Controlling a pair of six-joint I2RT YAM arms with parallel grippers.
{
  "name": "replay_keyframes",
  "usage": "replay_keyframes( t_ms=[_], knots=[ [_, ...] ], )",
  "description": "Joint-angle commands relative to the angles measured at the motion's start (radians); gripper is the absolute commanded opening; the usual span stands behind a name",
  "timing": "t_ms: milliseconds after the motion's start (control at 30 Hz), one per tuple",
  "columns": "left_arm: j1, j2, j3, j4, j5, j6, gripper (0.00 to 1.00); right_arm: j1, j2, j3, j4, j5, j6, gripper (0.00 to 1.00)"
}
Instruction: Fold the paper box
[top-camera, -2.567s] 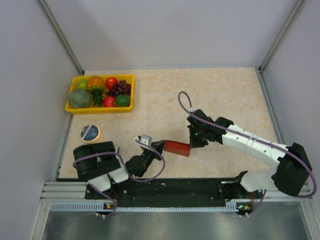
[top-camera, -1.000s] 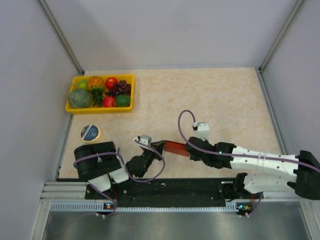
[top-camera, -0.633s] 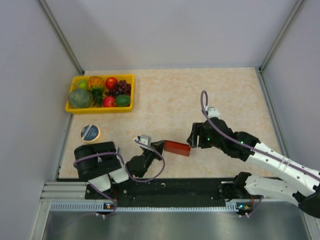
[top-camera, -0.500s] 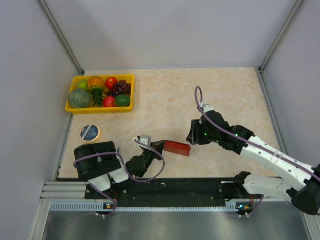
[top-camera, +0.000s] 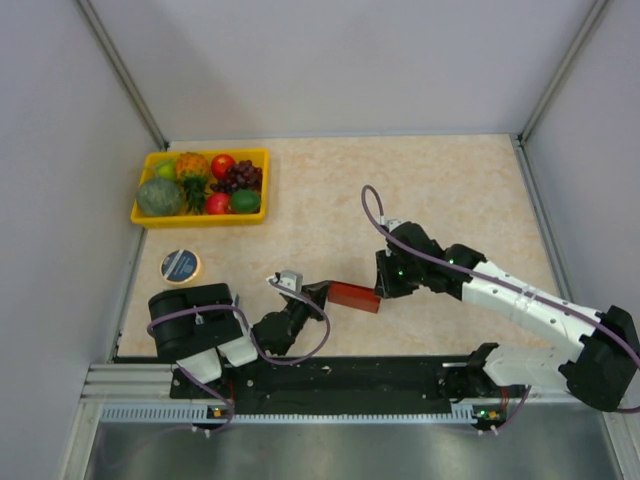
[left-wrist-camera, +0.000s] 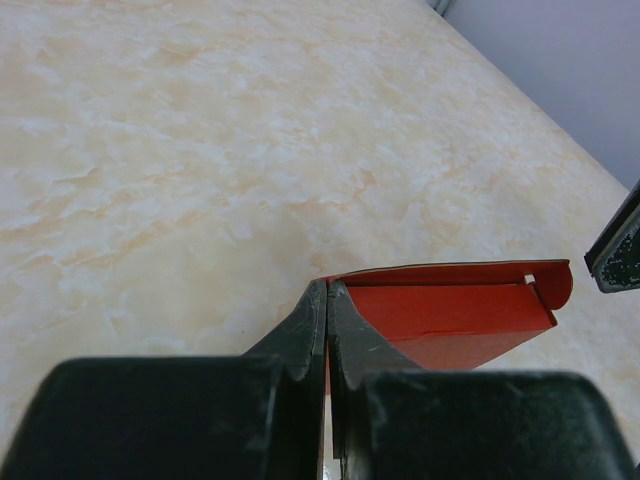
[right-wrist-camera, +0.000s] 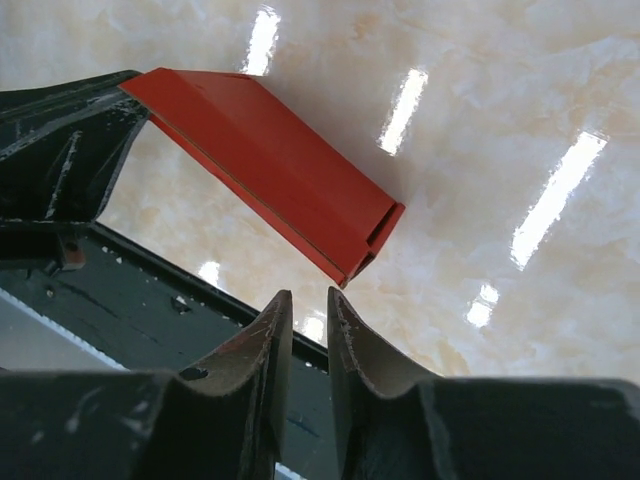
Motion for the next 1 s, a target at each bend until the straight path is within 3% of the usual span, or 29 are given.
replay_keyframes(
  t_ms=[0, 967],
  knots=[
    [-0.017, 0.065, -0.196, 0.118, 0.047, -0.003, 0.00, -0.007, -0.008, 0.010, -0.071, 0.067, -0.022, 0.21],
    [-0.020, 0.060, -0.198, 0.118, 0.039, -0.009, 0.00, -0.007, 0.056, 0.051, -0.048, 0.081, 0.027, 0.26]
  ],
)
